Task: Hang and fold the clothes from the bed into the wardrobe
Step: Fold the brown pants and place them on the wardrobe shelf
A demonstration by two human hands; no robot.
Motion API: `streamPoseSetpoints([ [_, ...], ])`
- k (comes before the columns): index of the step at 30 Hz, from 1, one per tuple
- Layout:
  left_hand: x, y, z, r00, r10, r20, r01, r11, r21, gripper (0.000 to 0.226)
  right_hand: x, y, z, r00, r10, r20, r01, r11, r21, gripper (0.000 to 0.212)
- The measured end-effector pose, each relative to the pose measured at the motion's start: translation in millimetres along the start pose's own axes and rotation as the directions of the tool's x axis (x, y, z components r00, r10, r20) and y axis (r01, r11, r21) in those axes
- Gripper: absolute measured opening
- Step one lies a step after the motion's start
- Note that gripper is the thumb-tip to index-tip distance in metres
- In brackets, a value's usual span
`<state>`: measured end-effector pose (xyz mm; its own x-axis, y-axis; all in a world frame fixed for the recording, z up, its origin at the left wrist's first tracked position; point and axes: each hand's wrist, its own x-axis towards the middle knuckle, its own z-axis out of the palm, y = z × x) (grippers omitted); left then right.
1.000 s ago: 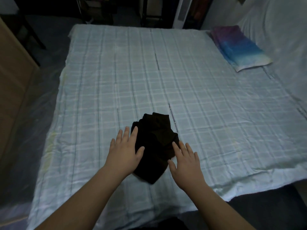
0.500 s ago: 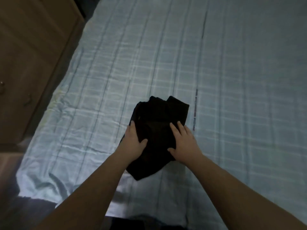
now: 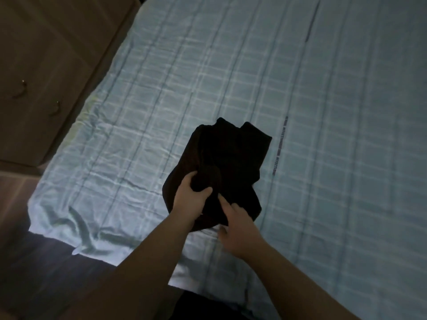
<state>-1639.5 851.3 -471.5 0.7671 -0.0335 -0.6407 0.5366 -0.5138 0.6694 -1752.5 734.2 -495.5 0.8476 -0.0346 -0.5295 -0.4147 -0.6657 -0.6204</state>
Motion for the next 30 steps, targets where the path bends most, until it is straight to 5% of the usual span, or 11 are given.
streamPoseSetpoints([
  [2,-14,2,-22,0.996,0.014,0.083,-0.012,0.999,-0.035,0.059,-15,-5,-7,0.998,-0.043,0.036,0.035,0.979,0.202,0.074],
  [5,-39,18,-69,0.960,0.055,0.274,-0.040,0.997,-0.059,0.049,-24,-25,-34,0.991,0.043,-0.125,0.026,0.865,0.500,0.054],
  [9,-71,67,-126,0.858,0.255,0.446,-0.349,0.926,0.142,0.041,-39,-56,-84,0.894,0.200,-0.400,0.128,0.743,0.657,0.045],
  [13,-97,125,-153,0.801,0.442,0.403,-0.592,0.687,0.422,0.044,-68,-86,-123,0.781,0.245,-0.575,0.213,0.761,0.613,0.044],
  [19,-163,193,-173,0.634,0.676,0.376,-0.772,0.522,0.363,0.042,-108,-115,-163,0.803,0.210,-0.558,0.209,0.777,0.593,0.091],
  [23,-212,233,-184,0.523,0.789,0.321,-0.851,0.465,0.243,0.035,-149,-138,-202,0.814,0.151,-0.560,0.365,0.618,0.696,0.049],
  [30,-267,318,-190,0.423,0.906,0.016,-0.861,0.396,0.320,0.028,-228,-153,-310,0.796,-0.033,-0.604,0.466,0.670,0.578,0.057],
])
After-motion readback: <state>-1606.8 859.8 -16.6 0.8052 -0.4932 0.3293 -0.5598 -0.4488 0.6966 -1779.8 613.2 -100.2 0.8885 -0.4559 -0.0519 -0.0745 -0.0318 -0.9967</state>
